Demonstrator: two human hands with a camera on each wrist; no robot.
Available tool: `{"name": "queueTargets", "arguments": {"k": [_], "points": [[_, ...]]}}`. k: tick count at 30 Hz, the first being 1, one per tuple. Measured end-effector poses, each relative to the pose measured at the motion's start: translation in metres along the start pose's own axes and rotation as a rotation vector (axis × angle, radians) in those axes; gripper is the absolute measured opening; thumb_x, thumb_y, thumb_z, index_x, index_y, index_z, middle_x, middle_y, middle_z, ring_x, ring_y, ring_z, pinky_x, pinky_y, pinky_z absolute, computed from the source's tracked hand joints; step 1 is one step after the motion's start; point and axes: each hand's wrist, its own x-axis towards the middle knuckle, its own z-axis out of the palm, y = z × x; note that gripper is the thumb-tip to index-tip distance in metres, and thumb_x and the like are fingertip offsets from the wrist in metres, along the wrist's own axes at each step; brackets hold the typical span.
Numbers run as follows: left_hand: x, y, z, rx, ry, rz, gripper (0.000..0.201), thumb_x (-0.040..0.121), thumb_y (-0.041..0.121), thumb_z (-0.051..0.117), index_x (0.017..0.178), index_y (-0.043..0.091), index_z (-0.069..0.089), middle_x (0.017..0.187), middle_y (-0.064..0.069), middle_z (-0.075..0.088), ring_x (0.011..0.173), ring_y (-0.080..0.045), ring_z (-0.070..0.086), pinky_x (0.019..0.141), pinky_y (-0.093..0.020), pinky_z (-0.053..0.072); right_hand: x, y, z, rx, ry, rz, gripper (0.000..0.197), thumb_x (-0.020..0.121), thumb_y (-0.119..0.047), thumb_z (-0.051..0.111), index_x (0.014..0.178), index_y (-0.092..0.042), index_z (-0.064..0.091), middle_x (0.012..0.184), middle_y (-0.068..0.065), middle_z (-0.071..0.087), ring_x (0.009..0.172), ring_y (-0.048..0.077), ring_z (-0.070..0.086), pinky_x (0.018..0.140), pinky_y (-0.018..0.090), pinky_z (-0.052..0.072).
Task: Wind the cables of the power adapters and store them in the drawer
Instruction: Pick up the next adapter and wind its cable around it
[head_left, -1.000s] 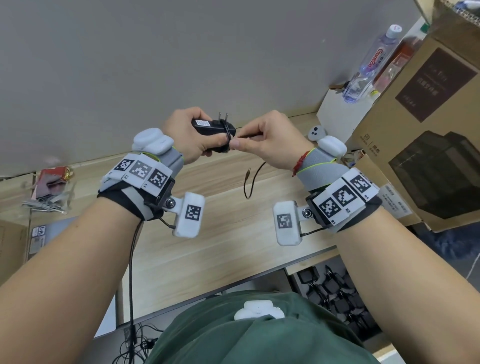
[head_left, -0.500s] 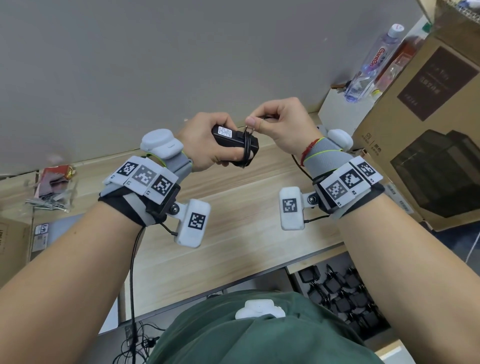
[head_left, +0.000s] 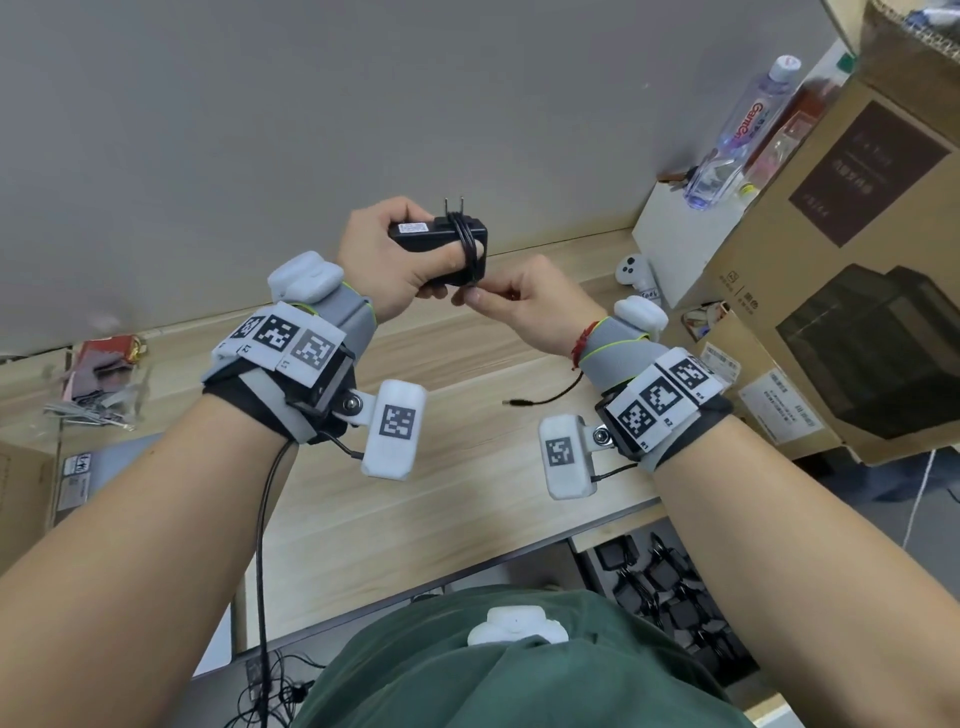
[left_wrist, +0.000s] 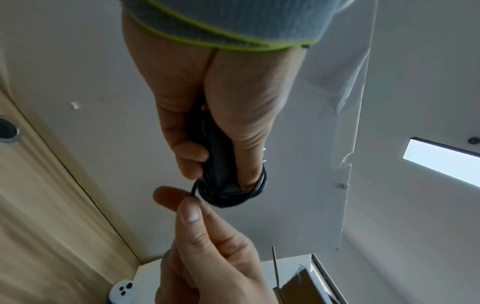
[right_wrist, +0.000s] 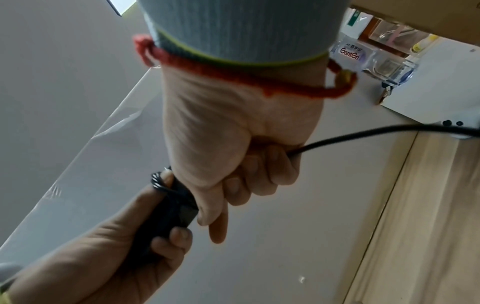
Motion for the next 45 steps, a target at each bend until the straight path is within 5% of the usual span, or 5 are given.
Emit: {"name": "queueTargets", "arguments": {"k": [14,23,27,34,45], "points": [[0.004,-0.018,-0.009,0.403,-0.125,-0.047,0.028,0.067,0.014,0.086,0.073,0.018,0.058,0.063,-0.005,0.067,0.051,-0.022,0.064,0.048,-0.027,0.049,0.007,-0.02,-0.03,-0.006,0.094,-0.006,0.005,0.081,-0.029,0.078,0.077,-0.025,0.077,0.069,0.001,0.073,0.064,0.004,0.055,0.07,0.025,0.05],[-0.007,-0.005,0.0,0.28,-0.311,-0.016,0.031,0.07,0.008,0.086,0.081,0.007,0.057,0.065,-0.011,0.064,0.047,-0.017,0.058,0.046,-0.024,0.046,0.022,0.0,-0.045,0.074,0.209,-0.005,0.022,0.072,-0.053,0.074,0.072,-0.031,0.073,0.062,0.019,0.06,0.062,0.013,0.043,0.068,0.027,0.044],[-0.01,0.002,0.007,0.198,-0.329,0.015,0.031,0.072,0.003,0.084,0.085,0.004,0.057,0.069,-0.016,0.064,0.048,-0.019,0.059,0.045,-0.024,0.046,0.023,0.008,-0.04,0.088,0.216,-0.002,0.015,0.083,-0.04,0.073,0.07,-0.033,0.071,0.069,-0.004,0.07,0.066,0.001,0.055,0.074,0.029,0.048],[-0.004,0.007,0.01,0.024,-0.17,0.033,0.029,0.073,0.008,0.084,0.079,0.009,0.055,0.062,-0.009,0.069,0.048,-0.021,0.062,0.045,-0.024,0.048,0.019,0.022,-0.016,0.055,0.103,0.048,0.031,0.097,-0.029,0.06,0.081,-0.005,0.07,0.067,-0.001,0.041,0.066,0.01,0.034,0.06,0.03,0.025],[0.015,-0.009,-0.003,-0.101,0.154,-0.092,0.044,0.063,0.035,0.088,0.085,0.012,0.058,0.062,-0.008,0.069,0.055,-0.027,0.062,0.059,-0.038,0.043,0.005,0.01,0.004,0.019,-0.046,0.09,0.023,0.099,-0.027,0.056,0.105,-0.017,0.076,0.043,-0.012,0.031,0.042,0.003,0.033,0.048,0.016,0.025]]}}
